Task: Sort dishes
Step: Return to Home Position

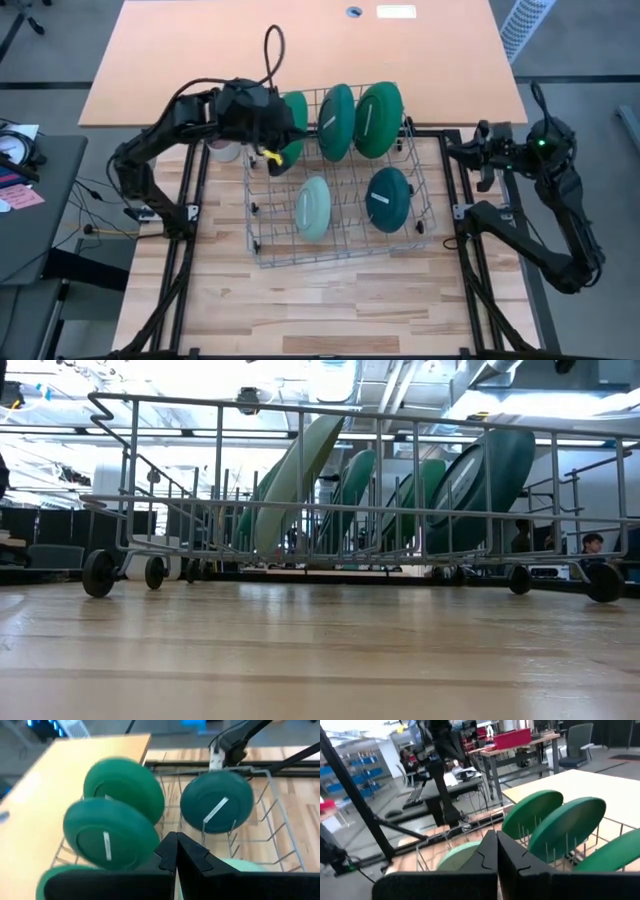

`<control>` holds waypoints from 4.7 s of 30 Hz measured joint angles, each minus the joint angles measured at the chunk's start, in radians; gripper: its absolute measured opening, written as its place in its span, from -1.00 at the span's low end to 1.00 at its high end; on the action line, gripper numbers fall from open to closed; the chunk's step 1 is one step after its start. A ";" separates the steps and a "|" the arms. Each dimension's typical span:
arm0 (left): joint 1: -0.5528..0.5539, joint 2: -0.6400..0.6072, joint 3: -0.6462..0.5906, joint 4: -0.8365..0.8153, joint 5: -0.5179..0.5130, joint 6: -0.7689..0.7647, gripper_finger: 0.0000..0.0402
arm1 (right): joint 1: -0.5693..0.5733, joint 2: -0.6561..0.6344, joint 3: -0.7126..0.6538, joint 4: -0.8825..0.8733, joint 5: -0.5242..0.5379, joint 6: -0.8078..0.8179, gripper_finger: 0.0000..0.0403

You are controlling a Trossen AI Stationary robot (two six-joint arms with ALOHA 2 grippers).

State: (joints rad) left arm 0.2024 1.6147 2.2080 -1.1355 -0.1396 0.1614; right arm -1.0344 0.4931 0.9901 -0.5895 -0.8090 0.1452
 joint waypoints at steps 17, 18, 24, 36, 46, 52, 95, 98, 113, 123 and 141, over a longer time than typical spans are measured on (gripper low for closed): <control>-0.285 -0.362 -1.067 0.938 -0.150 0.036 -1.00 | 0.044 -0.079 -0.216 -0.145 -0.004 -0.311 -1.00; -0.302 -0.390 -1.127 1.008 -0.162 0.037 -1.00 | 0.047 -0.092 -0.226 -0.139 -0.003 -0.311 -1.00; -0.393 -0.475 -1.396 1.355 -0.198 -0.064 -1.00 | 0.057 -0.149 -0.232 -0.112 -0.016 -0.311 -1.00; -0.453 -0.585 -1.489 1.501 -0.240 -0.089 -1.00 | 0.109 -0.334 -0.230 -0.059 -0.052 -0.110 -1.00; -0.484 -0.731 -1.504 1.367 -0.246 -0.083 -1.00 | 0.102 -0.489 -0.222 -0.231 -0.060 -0.105 -1.00; -0.491 -0.794 -1.604 1.363 -0.235 -0.111 -1.00 | 0.044 -0.489 -0.263 -0.259 -0.095 -0.170 -1.00; -0.494 -0.863 -1.921 1.825 -0.540 0.037 -1.00 | 0.215 -0.489 -0.852 0.624 0.090 -0.036 -1.00; -0.494 -0.863 -1.921 1.799 -0.581 0.031 -1.00 | 0.312 -0.489 -0.890 0.677 0.135 -0.049 -1.00; -0.493 -0.862 -1.921 1.658 -0.606 -0.059 -1.00 | 0.664 -0.489 -0.932 0.702 0.476 -0.143 -1.00; -0.493 -0.862 -1.920 1.572 -0.606 -0.069 -1.00 | 0.742 -0.489 -0.929 0.628 0.586 -0.157 -1.00; -0.494 -0.876 -2.006 1.545 -0.647 -0.168 -1.00 | 0.954 -0.489 -0.974 0.709 0.689 -0.143 -1.00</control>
State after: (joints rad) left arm -0.2916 0.7391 0.2023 0.4090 -0.7867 -0.0061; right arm -0.0804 0.0036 0.0165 0.1190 -0.1203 0.0025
